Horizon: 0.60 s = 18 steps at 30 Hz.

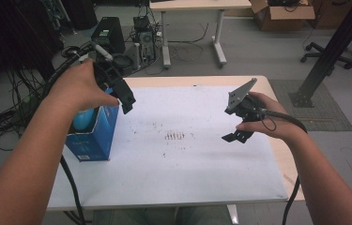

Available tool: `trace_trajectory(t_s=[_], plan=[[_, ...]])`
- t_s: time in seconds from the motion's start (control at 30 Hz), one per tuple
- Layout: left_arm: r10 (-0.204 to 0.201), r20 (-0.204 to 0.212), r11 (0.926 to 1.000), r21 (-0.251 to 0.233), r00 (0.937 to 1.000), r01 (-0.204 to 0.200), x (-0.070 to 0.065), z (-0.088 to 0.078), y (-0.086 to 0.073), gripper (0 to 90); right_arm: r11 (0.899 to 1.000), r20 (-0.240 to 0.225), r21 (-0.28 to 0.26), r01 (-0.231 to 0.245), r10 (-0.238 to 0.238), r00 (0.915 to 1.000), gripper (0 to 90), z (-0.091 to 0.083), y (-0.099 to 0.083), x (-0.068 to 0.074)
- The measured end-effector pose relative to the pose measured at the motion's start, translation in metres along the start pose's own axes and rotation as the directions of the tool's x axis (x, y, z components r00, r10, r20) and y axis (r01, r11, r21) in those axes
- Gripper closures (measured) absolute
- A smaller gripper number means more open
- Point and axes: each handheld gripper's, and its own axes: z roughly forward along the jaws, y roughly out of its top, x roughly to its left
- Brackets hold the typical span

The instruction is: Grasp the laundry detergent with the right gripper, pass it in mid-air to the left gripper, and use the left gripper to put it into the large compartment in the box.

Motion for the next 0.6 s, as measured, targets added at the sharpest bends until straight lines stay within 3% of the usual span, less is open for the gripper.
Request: trace_trajectory(t_s=[0.1, 0.13, 0.17, 0.2, 0.23, 0.3, 0.43, 0.47, 0.53, 0.6], plan=[[0.064, 0.009, 0.9979, -0.002, 0.9979, -0.064, -0.011, 0.003, 0.005, 0.2, 1.0, 0.006, 0.016, 0.017, -0.017, 0.9998, 3.2, -0.002, 0.001, 0.001], [0.111, 0.013, 0.9938, -0.01, 0.9937, -0.111, -0.018, 0.005, 0.008, 0.2, 1.0, 0.009, 0.024, 0.017, -0.017, 0.9998, 3.3, -0.003, 0.002, 0.002], [0.111, 0.013, 0.9938, -0.01, 0.9937, -0.111, -0.018, 0.005, 0.008, 0.2, 1.0, 0.009, 0.024, 0.017, -0.017, 0.9998, 3.3, -0.003, 0.002, 0.002], [0.157, 0.025, 0.9876, -0.012, 0.9874, -0.156, -0.024, 0.008, 0.01, 0.2, 0.999, 0.007, 0.033, 0.02, -0.02, 0.9998, 3.3, -0.004, 0.003, 0.002], [0.157, 0.025, 0.9876, -0.012, 0.9874, -0.156, -0.024, 0.008, 0.01, 0.2, 0.999, 0.007, 0.033, 0.02, -0.02, 0.9998, 3.3, -0.004, 0.003, 0.002], [0.209, 0.023, 0.9777, -0.019, 0.9775, -0.209, -0.03, 0.009, 0.011, 0.2, 0.999, 0.004, 0.041, 0.022, -0.022, 0.9997, 3.2, -0.004, 0.004, 0.002], [0.299, 0.035, 0.9539, -0.04, 0.9537, -0.297, -0.042, 0.013, 0.012, 0.2, 0.998, -0.025, 0.049, 0.043, -0.042, 0.9988, 3.3, -0.003, 0.005, 0.002], [0.323, 0.037, 0.946, -0.042, 0.9457, -0.322, -0.045, 0.015, 0.012, 0.2, 0.997, -0.03, 0.06, 0.038, -0.037, 0.9989, 3.4, -0.002, 0.005, 0.002], [0.389, 0.035, 0.9207, -0.042, 0.9204, -0.388, -0.052, 0.019, 0.011, 0.2, 0.997, -0.031, 0.072, 0.039, -0.037, 0.9988, 3.2, 0.0, 0.004, 0.001], [0.417, 0.047, 0.9089, -0.04, 0.9079, -0.415, -0.057, 0.022, 0.01, 0.2, 0.996, -0.035, 0.08, 0.038, -0.035, 0.9988, 3.3, 0.001, 0.004, 0.001]])
